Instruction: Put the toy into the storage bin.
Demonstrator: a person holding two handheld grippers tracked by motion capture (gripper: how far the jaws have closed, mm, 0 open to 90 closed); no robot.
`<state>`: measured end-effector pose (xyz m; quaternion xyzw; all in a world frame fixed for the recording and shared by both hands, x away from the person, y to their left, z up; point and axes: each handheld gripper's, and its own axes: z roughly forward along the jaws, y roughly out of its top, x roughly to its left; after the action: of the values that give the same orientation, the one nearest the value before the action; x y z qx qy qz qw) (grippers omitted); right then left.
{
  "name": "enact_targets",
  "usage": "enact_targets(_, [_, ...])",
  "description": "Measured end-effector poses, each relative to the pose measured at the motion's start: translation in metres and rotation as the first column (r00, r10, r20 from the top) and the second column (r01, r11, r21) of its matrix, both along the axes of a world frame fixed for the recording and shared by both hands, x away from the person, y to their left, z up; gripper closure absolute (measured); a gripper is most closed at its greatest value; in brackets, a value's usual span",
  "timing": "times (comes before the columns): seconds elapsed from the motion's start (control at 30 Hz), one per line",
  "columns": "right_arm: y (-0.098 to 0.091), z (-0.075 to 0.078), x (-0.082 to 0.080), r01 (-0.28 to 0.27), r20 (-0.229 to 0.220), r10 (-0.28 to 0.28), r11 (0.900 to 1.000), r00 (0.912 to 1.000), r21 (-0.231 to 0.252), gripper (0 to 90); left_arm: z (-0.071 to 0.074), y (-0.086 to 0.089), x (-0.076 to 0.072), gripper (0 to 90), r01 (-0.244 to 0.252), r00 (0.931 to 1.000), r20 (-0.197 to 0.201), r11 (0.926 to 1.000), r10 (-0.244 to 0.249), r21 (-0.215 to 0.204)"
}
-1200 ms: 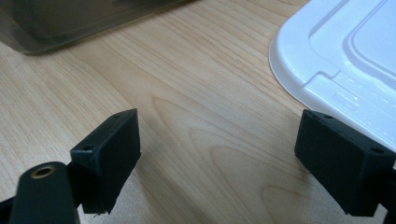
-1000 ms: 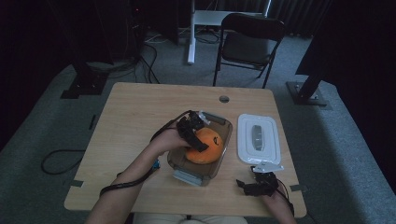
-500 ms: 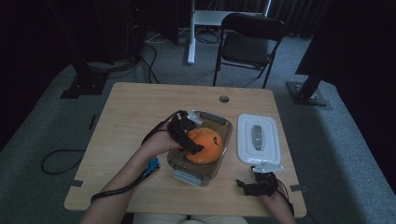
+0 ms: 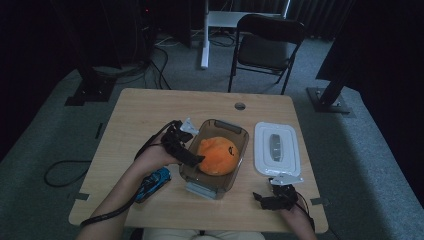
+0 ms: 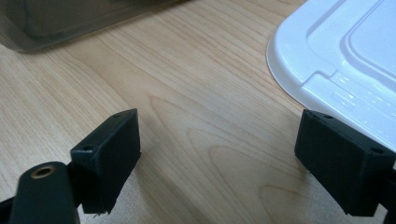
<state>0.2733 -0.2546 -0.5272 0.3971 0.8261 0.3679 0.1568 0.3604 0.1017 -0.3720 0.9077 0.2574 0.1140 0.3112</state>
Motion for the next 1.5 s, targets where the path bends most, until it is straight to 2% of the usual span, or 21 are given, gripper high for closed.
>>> enact_targets(0.07, [0.0,0.0,0.0,0.0,0.0,0.0,1.0,1.0,0.0,13.7,-0.001,0.006,-0.002,3.7,-0.004,0.9999,0.01,1.0,0.004,0.003])
enact_targets(0.37, [0.0,0.0,0.0,0.002,0.0,-0.002,1.0,1.0,-0.003,13.7,-0.005,0.033,-0.011,3.7,-0.055,0.9982,0.023,0.9981,0.056,-0.028])
enact_targets(0.47, [0.0,0.0,0.0,0.002,0.0,-0.002,1.0,1.0,-0.003,13.6,-0.009,0.04,-0.013,3.7,-0.07,0.9973,0.02,0.9974,0.071,-0.013])
enact_targets(0.6, [0.0,0.0,0.0,0.003,0.001,-0.003,1.0,1.0,-0.005,13.6,-0.014,0.053,-0.017,3.7,-0.082,0.9965,0.016,0.9965,0.082,-0.015])
enact_targets(0.8, [0.0,0.0,0.0,0.003,0.0,-0.003,1.0,1.0,-0.005,13.7,-0.026,0.071,-0.021,3.7,-0.113,0.9936,0.005,0.9924,0.113,-0.049])
enact_targets(1.03, [0.001,0.0,0.0,0.003,0.0,-0.003,1.0,1.0,-0.006,13.6,-0.04,0.087,-0.03,3.7,-0.141,0.9899,-0.011,0.9879,0.141,-0.064])
enact_targets(1.27, [0.001,0.0,0.0,0.005,0.0,-0.005,1.0,1.0,-0.006,13.6,-0.06,0.1,-0.04,3.7,-0.163,0.9859,-0.045,0.9857,0.161,-0.043])
enact_targets(1.33, [0.0,0.0,0.0,0.005,0.0,-0.005,1.0,1.0,-0.005,13.6,-0.066,0.104,-0.042,3.7,-0.174,0.984,-0.042,0.9846,0.173,-0.018])
enact_targets(1.5, [0.001,0.0,0.0,0.006,0.0,-0.006,1.0,1.0,-0.006,13.7,-0.079,0.114,-0.047,3.7,-0.186,0.9803,-0.067,0.9825,0.185,-0.006])
